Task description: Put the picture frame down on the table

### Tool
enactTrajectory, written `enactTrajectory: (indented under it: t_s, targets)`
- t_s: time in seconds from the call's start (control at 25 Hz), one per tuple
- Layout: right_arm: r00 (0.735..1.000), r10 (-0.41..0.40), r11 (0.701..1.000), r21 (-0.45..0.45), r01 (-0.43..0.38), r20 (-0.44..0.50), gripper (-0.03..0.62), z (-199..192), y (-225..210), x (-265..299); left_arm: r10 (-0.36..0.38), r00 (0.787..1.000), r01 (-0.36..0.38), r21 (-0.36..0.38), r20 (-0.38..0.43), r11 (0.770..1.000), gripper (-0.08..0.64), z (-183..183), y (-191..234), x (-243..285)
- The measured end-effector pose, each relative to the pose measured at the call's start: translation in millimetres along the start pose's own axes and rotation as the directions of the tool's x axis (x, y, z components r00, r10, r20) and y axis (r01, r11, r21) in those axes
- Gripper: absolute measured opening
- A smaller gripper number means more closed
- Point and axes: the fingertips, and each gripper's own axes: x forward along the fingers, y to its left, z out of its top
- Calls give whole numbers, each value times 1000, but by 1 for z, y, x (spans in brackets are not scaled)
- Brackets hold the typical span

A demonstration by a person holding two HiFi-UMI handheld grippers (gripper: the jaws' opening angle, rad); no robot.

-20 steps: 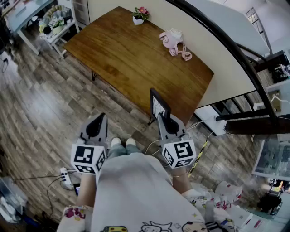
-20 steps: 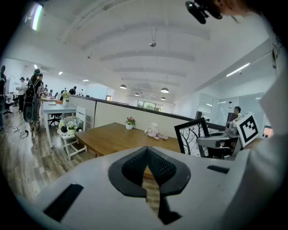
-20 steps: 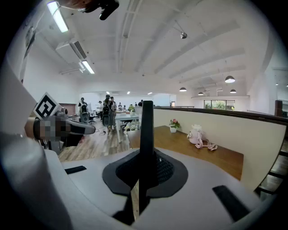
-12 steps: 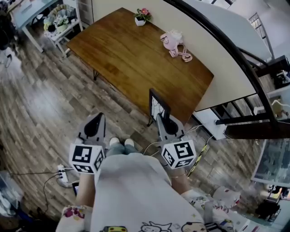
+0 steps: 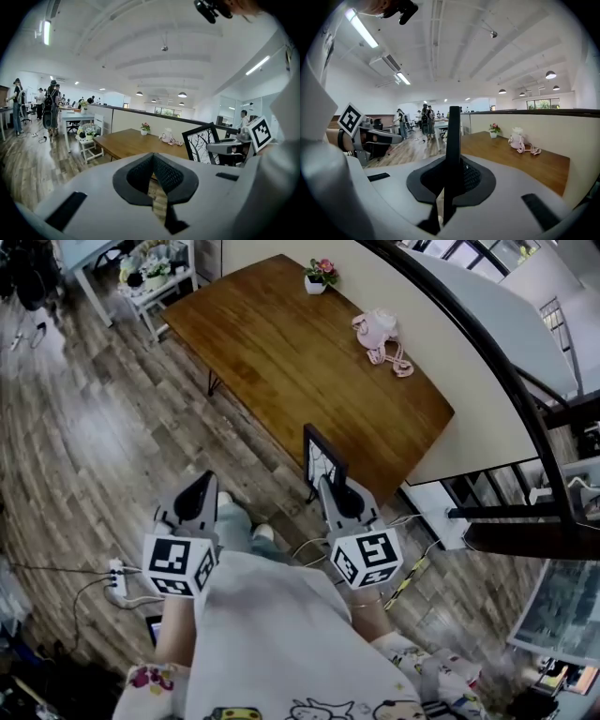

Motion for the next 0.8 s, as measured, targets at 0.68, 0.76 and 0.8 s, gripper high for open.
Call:
enactTrajectory:
  t_s: [0.68, 0.76, 0.8]
  targets:
    - [999, 31, 999, -14, -32, -36, 21, 20, 11, 92, -2, 1000, 2, -13, -10, 1000, 3, 19, 68, 50]
    - [999, 12, 1000, -9, -13, -42, 21, 25, 9, 110, -23, 1000, 22, -9, -17, 1000, 3, 26, 82, 64]
    - [999, 4, 1000, -7, -4, -45, 21, 28, 8, 120, -30, 999, 30, -7, -20, 1000, 3, 31, 91, 72]
